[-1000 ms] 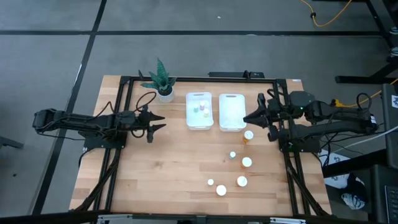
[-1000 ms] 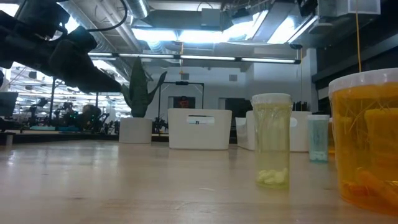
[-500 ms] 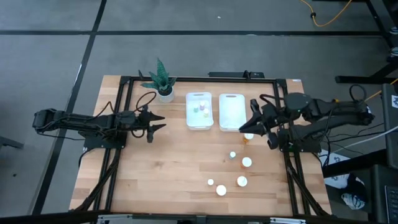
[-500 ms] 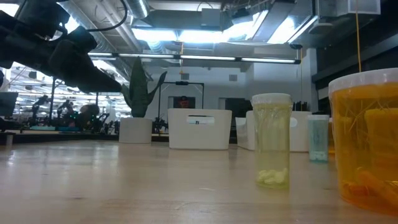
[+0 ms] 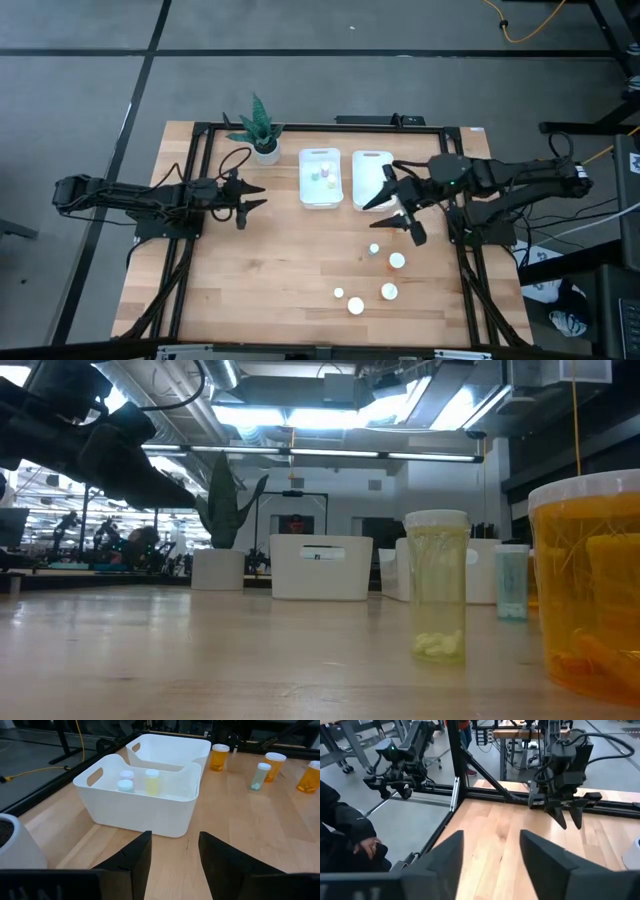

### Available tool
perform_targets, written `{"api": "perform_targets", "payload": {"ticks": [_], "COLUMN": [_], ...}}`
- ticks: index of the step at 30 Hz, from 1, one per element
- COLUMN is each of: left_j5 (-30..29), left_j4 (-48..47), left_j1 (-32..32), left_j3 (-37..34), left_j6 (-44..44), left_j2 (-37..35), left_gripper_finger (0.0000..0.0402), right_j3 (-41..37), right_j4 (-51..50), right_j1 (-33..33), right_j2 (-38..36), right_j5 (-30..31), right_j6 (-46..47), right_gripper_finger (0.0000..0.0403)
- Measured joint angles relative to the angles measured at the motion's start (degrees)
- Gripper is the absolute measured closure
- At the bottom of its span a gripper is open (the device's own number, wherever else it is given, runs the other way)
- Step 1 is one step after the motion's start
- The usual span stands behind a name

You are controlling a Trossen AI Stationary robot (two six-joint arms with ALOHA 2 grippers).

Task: Pick and place medicine bottles into bin by pill shape (circle, oval)
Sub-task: Put the yellow pill bottle into the left white bin

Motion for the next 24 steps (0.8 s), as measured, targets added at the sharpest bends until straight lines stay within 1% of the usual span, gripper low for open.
{"api": "perform_targets", "payload": {"ticks": [2, 5, 8, 11, 13, 15, 16, 21, 24], "left_j5": [0.0, 0.0, 0.0, 0.0, 0.0, 0.0, 0.0, 0.0, 0.0], "left_j4": [0.0, 0.0, 0.0, 0.0, 0.0, 0.0, 0.0, 0.0, 0.0], "left_j1": [0.0, 0.0, 0.0, 0.0, 0.0, 0.0, 0.0, 0.0, 0.0], "left_j3": [0.0, 0.0, 0.0, 0.0, 0.0, 0.0, 0.0, 0.0, 0.0], "left_j6": [0.0, 0.0, 0.0, 0.0, 0.0, 0.0, 0.0, 0.0, 0.0], "left_j2": [0.0, 0.0, 0.0, 0.0, 0.0, 0.0, 0.0, 0.0, 0.0], "left_gripper_finger": [0.0246, 0.0246, 0.0246, 0.0247, 0.0247, 0.0246, 0.0247, 0.0246, 0.0246], "right_j3": [0.0, 0.0, 0.0, 0.0, 0.1, 0.1, 0.1, -0.5, -0.6], "right_j4": [3.1, 9.9, 18.4, 27.2, 29.8, 28.2, 25.8, 6.7, -1.1], "right_j1": [0.0, 0.0, 0.0, 0.0, 0.0, 0.0, 0.0, 0.7, 1.9], "right_j2": [1.0, 2.1, 2.9, 3.3, 3.5, 3.5, 3.5, 5.1, 7.3], "right_j5": [-1.1, -4.3, -4.7, -4.5, -4.4, -4.5, -4.5, -4.0, -2.0], "right_j6": [1.1, 2.0, -3.9, -14.3, -16.5, -13.4, -11.3, -6.2, -2.9], "right_gripper_finger": [0.018, 0.0166, 0.0162, 0.0162, 0.0162, 0.0162, 0.0162, 0.0162, 0.0162]}}
